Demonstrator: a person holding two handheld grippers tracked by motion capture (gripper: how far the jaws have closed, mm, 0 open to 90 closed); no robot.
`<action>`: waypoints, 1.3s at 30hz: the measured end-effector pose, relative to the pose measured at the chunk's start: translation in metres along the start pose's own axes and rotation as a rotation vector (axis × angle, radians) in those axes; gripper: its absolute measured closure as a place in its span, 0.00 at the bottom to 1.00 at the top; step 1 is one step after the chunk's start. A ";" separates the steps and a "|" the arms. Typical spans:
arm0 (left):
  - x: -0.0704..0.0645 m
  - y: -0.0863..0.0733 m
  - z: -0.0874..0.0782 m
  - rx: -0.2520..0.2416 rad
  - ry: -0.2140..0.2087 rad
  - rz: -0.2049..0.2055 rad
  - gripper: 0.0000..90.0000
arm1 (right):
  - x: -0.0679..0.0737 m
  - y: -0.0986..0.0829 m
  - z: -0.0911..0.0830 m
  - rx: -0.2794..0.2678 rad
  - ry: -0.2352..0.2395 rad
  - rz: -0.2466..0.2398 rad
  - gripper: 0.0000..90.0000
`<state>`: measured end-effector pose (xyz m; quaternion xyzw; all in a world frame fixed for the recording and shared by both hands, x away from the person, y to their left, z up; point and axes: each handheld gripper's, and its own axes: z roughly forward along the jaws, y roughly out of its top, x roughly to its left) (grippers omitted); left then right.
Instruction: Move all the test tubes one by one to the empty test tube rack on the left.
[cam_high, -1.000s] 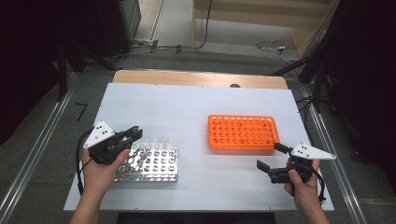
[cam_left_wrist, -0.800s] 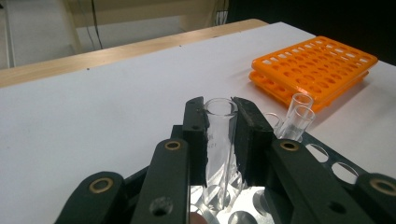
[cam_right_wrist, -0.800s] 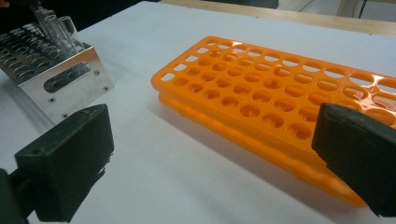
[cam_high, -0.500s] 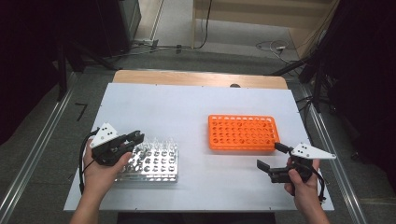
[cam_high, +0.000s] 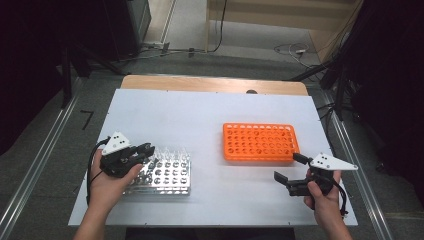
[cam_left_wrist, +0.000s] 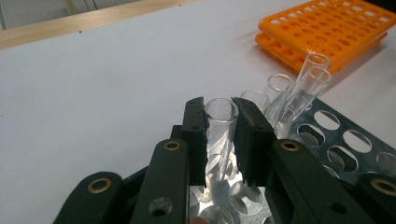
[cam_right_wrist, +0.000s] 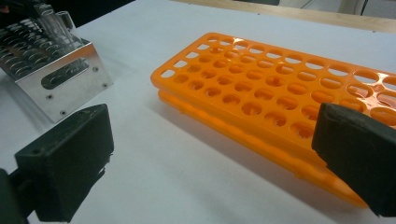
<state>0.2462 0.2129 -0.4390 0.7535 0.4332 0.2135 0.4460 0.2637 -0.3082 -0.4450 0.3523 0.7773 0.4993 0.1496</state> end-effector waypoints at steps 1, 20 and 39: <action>-0.001 0.000 0.001 0.012 0.003 0.006 0.84 | 0.000 0.000 0.000 0.002 -0.001 -0.002 0.00; -0.002 0.002 0.000 0.040 0.019 -0.002 0.72 | 0.000 -0.001 0.002 0.014 -0.006 -0.005 0.00; -0.003 0.008 -0.007 -0.040 -0.034 -0.048 0.19 | 0.000 -0.001 0.003 0.014 -0.007 -0.004 0.00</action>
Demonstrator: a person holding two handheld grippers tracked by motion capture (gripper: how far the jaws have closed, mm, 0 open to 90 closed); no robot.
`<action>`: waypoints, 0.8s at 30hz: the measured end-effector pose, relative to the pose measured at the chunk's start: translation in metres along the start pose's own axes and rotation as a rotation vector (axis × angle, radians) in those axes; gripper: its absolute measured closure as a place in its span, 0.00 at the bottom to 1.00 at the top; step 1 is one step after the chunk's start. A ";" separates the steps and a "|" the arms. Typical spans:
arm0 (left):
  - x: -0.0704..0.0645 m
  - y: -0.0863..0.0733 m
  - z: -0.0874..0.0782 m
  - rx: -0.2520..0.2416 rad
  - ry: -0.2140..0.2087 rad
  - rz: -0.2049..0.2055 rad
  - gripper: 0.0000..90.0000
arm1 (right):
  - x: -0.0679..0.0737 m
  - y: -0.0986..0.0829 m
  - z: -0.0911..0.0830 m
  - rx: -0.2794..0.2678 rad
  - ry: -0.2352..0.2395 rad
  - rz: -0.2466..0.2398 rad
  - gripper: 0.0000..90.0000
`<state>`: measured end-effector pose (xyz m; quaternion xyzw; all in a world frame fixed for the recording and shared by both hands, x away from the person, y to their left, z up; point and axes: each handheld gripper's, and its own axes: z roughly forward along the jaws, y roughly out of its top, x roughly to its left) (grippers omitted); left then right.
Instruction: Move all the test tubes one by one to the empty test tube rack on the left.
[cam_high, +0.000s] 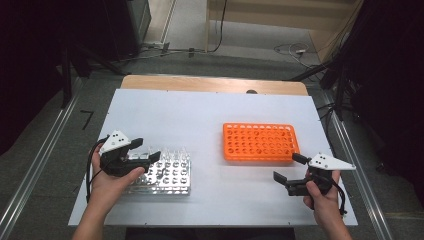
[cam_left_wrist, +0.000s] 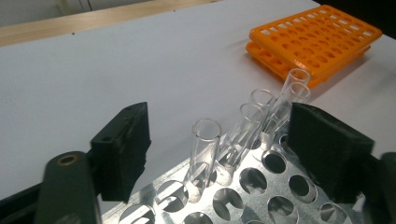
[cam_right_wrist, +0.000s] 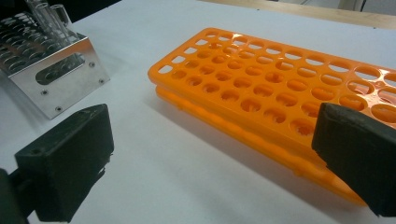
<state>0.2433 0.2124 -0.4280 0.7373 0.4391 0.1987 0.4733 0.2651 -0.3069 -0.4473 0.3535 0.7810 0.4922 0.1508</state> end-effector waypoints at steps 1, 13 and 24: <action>0.000 0.000 -0.001 -0.010 -0.007 -0.006 0.16 | 0.000 0.000 0.000 0.000 0.000 -0.001 0.00; -0.005 -0.001 -0.004 -0.092 -0.083 -0.004 0.00 | 0.000 0.000 0.001 -0.002 0.001 -0.001 0.00; -0.010 -0.009 -0.010 -0.138 -0.069 0.008 0.00 | -0.001 0.000 0.000 -0.004 0.001 0.002 0.00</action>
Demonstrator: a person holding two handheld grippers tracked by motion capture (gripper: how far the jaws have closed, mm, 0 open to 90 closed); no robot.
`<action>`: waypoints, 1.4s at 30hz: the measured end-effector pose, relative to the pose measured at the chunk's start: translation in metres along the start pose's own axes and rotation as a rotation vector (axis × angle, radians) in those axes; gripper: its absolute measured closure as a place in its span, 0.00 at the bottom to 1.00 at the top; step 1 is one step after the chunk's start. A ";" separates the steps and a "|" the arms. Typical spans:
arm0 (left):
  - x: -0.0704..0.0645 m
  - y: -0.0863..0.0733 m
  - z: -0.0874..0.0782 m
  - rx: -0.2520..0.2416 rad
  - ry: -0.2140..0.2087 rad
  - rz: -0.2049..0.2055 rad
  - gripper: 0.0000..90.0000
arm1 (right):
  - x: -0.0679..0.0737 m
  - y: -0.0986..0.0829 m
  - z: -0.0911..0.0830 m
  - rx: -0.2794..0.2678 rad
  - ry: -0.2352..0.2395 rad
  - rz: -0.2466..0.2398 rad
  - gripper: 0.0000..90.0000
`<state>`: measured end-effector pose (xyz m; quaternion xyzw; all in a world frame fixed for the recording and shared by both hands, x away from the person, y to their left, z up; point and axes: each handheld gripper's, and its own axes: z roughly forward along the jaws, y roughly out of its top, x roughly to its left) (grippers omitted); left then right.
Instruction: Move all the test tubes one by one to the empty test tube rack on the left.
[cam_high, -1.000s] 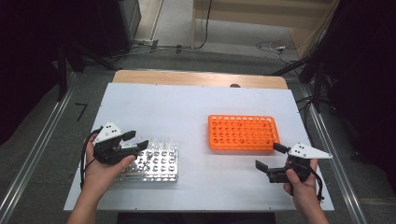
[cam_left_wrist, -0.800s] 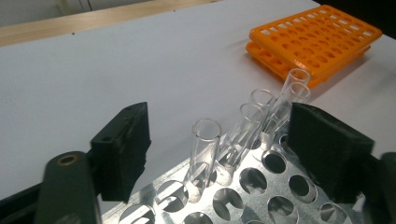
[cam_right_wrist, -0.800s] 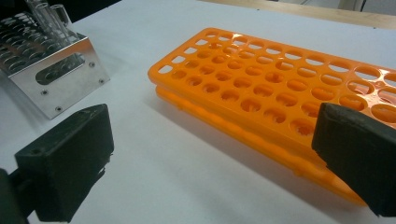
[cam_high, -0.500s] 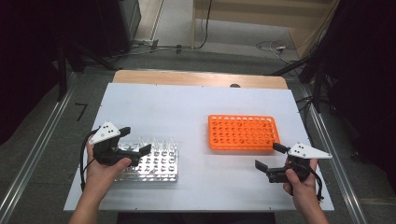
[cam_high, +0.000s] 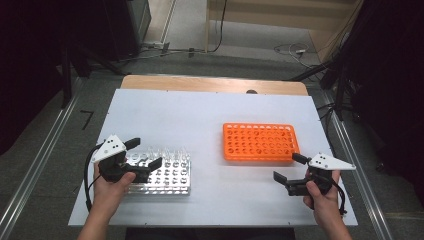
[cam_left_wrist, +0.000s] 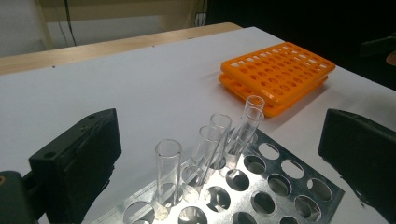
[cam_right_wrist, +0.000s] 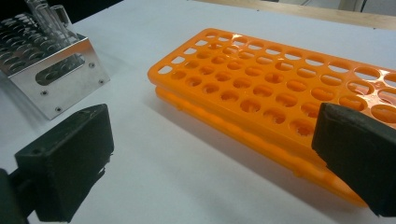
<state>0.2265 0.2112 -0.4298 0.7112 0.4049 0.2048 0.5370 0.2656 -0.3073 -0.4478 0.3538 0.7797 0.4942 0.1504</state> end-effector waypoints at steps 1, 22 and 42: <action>0.000 -0.001 -0.001 -0.001 -0.002 0.001 0.00 | 0.000 0.000 0.000 0.000 -0.001 -0.002 0.00; 0.002 -0.020 -0.031 -0.052 0.039 -0.004 0.00 | -0.005 -0.002 -0.003 -0.007 -0.012 0.004 0.00; 0.009 -0.040 -0.063 -0.083 0.085 0.000 0.00 | -0.019 -0.009 -0.009 -0.030 -0.038 0.025 0.00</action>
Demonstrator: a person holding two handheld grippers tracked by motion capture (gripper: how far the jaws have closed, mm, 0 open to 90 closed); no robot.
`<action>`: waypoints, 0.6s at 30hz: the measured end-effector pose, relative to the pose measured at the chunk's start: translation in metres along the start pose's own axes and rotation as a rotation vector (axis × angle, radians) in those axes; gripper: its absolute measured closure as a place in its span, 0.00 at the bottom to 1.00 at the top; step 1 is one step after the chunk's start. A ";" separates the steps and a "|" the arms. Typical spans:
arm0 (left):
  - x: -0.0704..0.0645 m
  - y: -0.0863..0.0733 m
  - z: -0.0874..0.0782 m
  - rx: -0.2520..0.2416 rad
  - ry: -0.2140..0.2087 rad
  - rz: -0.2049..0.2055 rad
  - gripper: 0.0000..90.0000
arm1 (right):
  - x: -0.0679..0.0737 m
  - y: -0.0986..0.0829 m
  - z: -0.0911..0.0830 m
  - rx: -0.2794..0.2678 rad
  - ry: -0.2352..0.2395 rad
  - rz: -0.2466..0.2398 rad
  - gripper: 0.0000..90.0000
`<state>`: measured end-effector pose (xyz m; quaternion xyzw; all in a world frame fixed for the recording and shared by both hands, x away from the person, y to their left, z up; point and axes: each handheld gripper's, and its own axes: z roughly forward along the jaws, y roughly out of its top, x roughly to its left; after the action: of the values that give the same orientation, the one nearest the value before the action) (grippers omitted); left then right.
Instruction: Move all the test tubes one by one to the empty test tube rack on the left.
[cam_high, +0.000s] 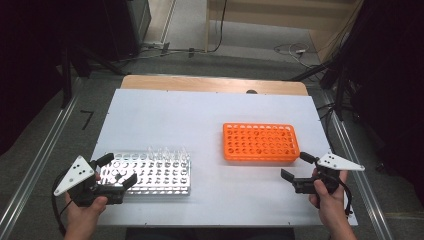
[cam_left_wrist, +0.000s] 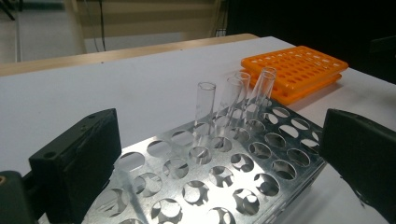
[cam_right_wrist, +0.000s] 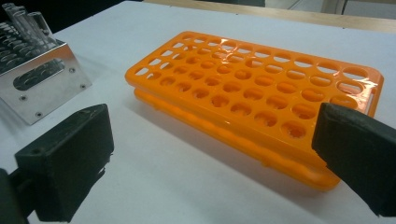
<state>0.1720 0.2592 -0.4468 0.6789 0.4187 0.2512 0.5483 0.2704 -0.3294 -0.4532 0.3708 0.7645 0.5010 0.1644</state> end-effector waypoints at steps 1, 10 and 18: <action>0.002 0.000 -0.001 -0.006 0.003 -0.005 0.00 | -0.001 -0.001 0.000 -0.003 0.001 -0.001 0.00; 0.011 -0.004 -0.006 -0.025 0.007 -0.022 0.00 | -0.007 -0.004 0.000 -0.001 -0.005 0.006 0.00; 0.014 -0.007 -0.007 -0.041 0.003 -0.030 0.00 | -0.014 -0.009 0.000 0.006 -0.021 0.015 0.00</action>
<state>0.1719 0.2755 -0.4530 0.6608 0.4246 0.2525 0.5651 0.2760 -0.3413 -0.4632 0.3822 0.7615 0.4960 0.1675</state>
